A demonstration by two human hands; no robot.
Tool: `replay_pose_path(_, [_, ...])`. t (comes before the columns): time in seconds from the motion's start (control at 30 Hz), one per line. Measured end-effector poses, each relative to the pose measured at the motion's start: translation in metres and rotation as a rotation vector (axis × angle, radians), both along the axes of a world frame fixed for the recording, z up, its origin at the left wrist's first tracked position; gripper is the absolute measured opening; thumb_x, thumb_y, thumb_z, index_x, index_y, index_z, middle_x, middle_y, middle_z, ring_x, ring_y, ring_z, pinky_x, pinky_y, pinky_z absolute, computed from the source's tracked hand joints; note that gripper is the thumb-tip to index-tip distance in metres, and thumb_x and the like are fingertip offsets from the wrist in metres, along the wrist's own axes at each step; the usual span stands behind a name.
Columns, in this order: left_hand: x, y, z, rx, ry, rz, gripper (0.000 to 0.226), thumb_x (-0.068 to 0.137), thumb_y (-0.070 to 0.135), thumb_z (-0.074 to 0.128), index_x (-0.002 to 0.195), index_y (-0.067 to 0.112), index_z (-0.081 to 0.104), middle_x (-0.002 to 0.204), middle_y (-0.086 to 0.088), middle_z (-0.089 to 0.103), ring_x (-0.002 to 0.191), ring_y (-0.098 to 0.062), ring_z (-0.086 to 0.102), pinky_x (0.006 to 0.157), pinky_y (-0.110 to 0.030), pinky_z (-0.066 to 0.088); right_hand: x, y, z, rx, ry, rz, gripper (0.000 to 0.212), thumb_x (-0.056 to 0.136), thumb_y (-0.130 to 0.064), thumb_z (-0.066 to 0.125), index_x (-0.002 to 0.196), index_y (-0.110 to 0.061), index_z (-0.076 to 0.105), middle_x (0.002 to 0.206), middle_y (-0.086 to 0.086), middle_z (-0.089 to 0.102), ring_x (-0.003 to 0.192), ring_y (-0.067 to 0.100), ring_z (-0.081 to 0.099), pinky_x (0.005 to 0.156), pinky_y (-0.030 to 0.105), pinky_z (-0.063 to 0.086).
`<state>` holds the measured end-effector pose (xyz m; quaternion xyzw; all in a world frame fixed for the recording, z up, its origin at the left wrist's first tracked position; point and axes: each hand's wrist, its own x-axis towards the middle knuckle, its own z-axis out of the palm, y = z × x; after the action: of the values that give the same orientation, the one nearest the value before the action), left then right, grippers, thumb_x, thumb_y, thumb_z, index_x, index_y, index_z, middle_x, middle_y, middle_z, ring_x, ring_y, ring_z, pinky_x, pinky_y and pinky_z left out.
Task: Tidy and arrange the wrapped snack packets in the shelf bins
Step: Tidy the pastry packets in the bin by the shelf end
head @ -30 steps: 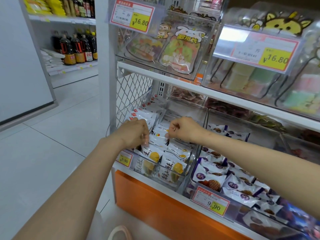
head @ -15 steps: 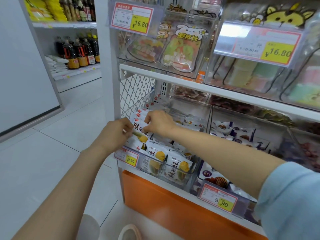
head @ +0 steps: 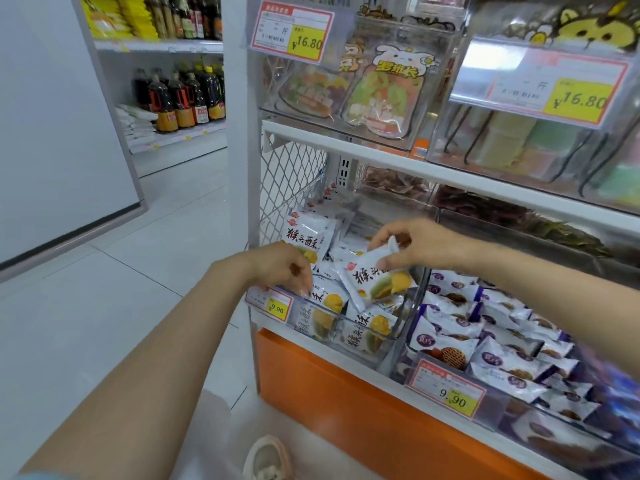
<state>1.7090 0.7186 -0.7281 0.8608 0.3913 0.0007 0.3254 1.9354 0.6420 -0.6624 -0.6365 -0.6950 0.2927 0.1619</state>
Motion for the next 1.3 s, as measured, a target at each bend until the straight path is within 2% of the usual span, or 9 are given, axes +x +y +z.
replay_pose_path(0.1, [0.012, 0.007, 0.002, 0.064, 0.168, -0.068, 0.011, 0.082, 0.012, 0.070, 0.091, 0.019, 0.070, 0.085, 0.014, 0.060, 0.085, -0.005, 0.053, 0.075, -0.017, 0.040, 0.001, -0.003, -0.007, -0.090, 0.032, 0.061, 0.034, 0.074, -0.008, 0.078, 0.098, -0.019, 0.056, 0.062, -0.008, 0.045, 0.052, 0.006, 0.044, 0.055, 0.021, 0.037])
replay_pose_path(0.2, [0.018, 0.013, 0.001, 0.128, 0.251, -0.111, 0.011, 0.082, 0.014, 0.070, 0.092, 0.018, 0.070, 0.085, 0.013, 0.056, 0.085, -0.008, 0.052, 0.072, -0.018, 0.038, -0.008, 0.000, -0.019, -0.110, -0.136, 0.117, 0.036, 0.072, -0.016, 0.081, 0.093, -0.024, 0.054, 0.074, -0.007, 0.054, 0.061, 0.008, 0.052, 0.058, 0.022, 0.041])
replay_pose_path(0.4, [0.017, 0.019, -0.005, 0.185, 0.123, -0.097, 0.011, 0.080, 0.022, 0.073, 0.081, 0.021, 0.062, 0.079, 0.015, 0.052, 0.078, -0.008, 0.049, 0.065, -0.016, 0.037, -0.020, 0.004, -0.032, -0.138, -0.350, 0.265, 0.028, 0.074, -0.021, 0.080, 0.097, -0.014, 0.066, 0.066, -0.016, 0.056, 0.063, -0.003, 0.051, 0.061, 0.013, 0.040])
replay_pose_path(0.47, [0.019, 0.019, -0.008, 0.203, 0.120, -0.089, 0.012, 0.080, 0.023, 0.073, 0.078, 0.023, 0.061, 0.077, 0.017, 0.051, 0.077, -0.008, 0.049, 0.066, -0.020, 0.037, -0.021, 0.005, -0.033, -0.124, -0.422, 0.291, 0.021, 0.073, -0.025, 0.080, 0.088, -0.018, 0.068, 0.065, -0.019, 0.054, 0.063, -0.005, 0.049, 0.058, 0.014, 0.038])
replay_pose_path(0.63, [0.022, 0.017, -0.014, 0.266, 0.133, -0.048, 0.015, 0.078, 0.028, 0.074, 0.075, 0.028, 0.060, 0.083, 0.012, 0.059, 0.081, -0.009, 0.054, 0.069, -0.023, 0.037, -0.026, 0.006, -0.045, -0.122, -0.622, 0.360, 0.020, 0.073, -0.037, 0.077, 0.078, -0.021, 0.065, 0.068, -0.013, 0.058, 0.076, 0.010, 0.057, 0.066, 0.029, 0.044])
replay_pose_path(0.83, [0.025, 0.011, -0.017, 0.309, 0.122, -0.040, 0.024, 0.078, 0.027, 0.074, 0.071, 0.032, 0.052, 0.078, 0.013, 0.057, 0.073, -0.007, 0.051, 0.064, -0.024, 0.037, -0.030, 0.006, -0.060, -0.022, -0.761, 0.393, 0.029, 0.079, -0.040, 0.070, 0.069, -0.016, 0.058, 0.064, 0.000, 0.052, 0.061, 0.018, 0.048, 0.054, 0.026, 0.034])
replay_pose_path(1.03, [0.020, 0.006, -0.015, 0.317, 0.117, -0.007, 0.027, 0.079, 0.020, 0.073, 0.092, 0.028, 0.051, 0.074, 0.014, 0.051, 0.076, -0.012, 0.051, 0.055, -0.022, 0.032, -0.019, 0.009, -0.041, -0.110, -0.594, 0.326, 0.024, 0.077, -0.039, 0.074, 0.082, -0.017, 0.065, 0.076, -0.006, 0.061, 0.071, 0.010, 0.053, 0.064, 0.028, 0.041])
replay_pose_path(1.13, [0.018, 0.005, -0.011, 0.309, 0.157, 0.000, 0.022, 0.082, 0.016, 0.069, 0.099, 0.025, 0.059, 0.080, 0.013, 0.053, 0.079, -0.010, 0.051, 0.055, -0.019, 0.034, 0.003, 0.014, -0.027, 0.010, -0.530, 0.153, 0.017, 0.080, -0.031, 0.073, 0.089, -0.018, 0.069, 0.087, -0.009, 0.066, 0.082, 0.007, 0.057, 0.073, 0.025, 0.045])
replay_pose_path(1.3, [0.022, -0.002, 0.000, 0.344, 0.027, -0.014, 0.026, 0.087, 0.022, 0.062, 0.112, 0.026, 0.059, 0.104, 0.007, 0.052, 0.096, -0.010, 0.049, 0.083, -0.028, 0.043, 0.028, 0.025, -0.021, -0.043, -0.510, 0.104, 0.025, 0.093, -0.014, 0.053, 0.113, -0.019, 0.068, 0.120, -0.006, 0.065, 0.104, 0.008, 0.058, 0.088, 0.020, 0.041])
